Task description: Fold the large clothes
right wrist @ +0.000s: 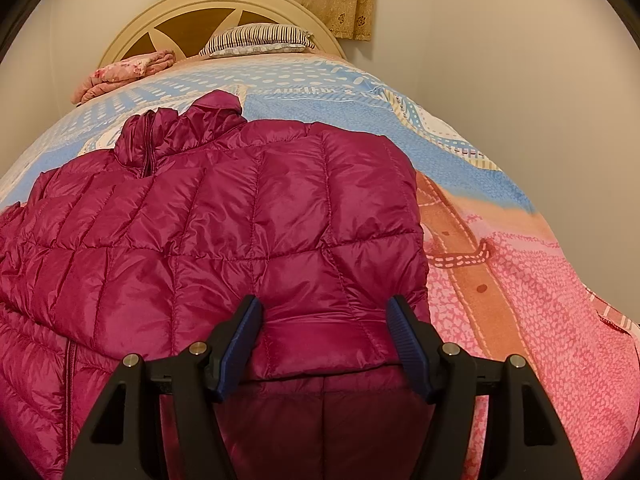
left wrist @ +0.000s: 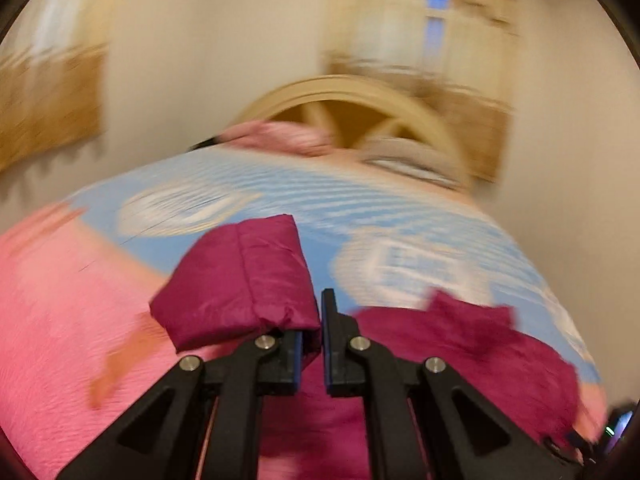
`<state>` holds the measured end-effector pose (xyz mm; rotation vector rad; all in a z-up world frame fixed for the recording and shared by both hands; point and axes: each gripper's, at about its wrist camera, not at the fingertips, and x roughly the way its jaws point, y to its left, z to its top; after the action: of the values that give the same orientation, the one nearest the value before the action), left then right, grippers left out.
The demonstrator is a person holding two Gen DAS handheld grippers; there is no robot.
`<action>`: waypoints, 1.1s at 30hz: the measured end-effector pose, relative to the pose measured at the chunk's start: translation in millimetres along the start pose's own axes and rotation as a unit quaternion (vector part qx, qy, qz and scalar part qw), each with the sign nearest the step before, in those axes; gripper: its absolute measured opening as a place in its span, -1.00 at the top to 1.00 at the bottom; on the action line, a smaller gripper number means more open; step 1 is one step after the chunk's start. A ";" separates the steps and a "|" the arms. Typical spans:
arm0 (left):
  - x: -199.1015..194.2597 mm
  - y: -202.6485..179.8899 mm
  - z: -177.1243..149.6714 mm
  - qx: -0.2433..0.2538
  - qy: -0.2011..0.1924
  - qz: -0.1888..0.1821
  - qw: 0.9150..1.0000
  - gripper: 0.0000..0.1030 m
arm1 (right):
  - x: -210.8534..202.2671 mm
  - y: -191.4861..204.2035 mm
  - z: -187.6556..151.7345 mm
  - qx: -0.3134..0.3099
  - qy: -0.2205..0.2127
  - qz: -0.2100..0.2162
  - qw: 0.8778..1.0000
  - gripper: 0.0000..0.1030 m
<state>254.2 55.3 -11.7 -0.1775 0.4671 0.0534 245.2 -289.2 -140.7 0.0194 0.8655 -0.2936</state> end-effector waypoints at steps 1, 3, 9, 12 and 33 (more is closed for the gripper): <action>-3.2 -24.5 -3.9 0.020 -0.001 -0.028 0.999 0.86 | 0.0 0.3 0.0 0.000 0.000 0.000 1.000 -0.29; -5.4 -60.6 -16.2 0.051 0.006 -0.065 0.997 0.86 | 0.2 0.4 0.0 0.000 0.000 0.000 1.000 -0.29; 9.1 -131.0 -65.2 0.123 0.050 -0.121 0.984 0.86 | 0.1 -0.8 0.1 0.002 0.000 0.002 1.000 -0.29; 15.3 -146.6 -87.8 0.137 0.082 -0.131 0.978 0.86 | 0.4 -1.1 0.1 0.003 0.000 0.003 1.000 -0.30; -23.0 -112.2 -130.6 0.189 0.176 -0.156 0.954 -0.91 | 2.0 -3.9 -0.2 0.009 0.002 0.013 1.000 -0.36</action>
<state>186.2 -79.1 -98.2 0.1201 0.7891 -0.3823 245.2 -293.4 -141.9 0.0476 0.8664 -0.2762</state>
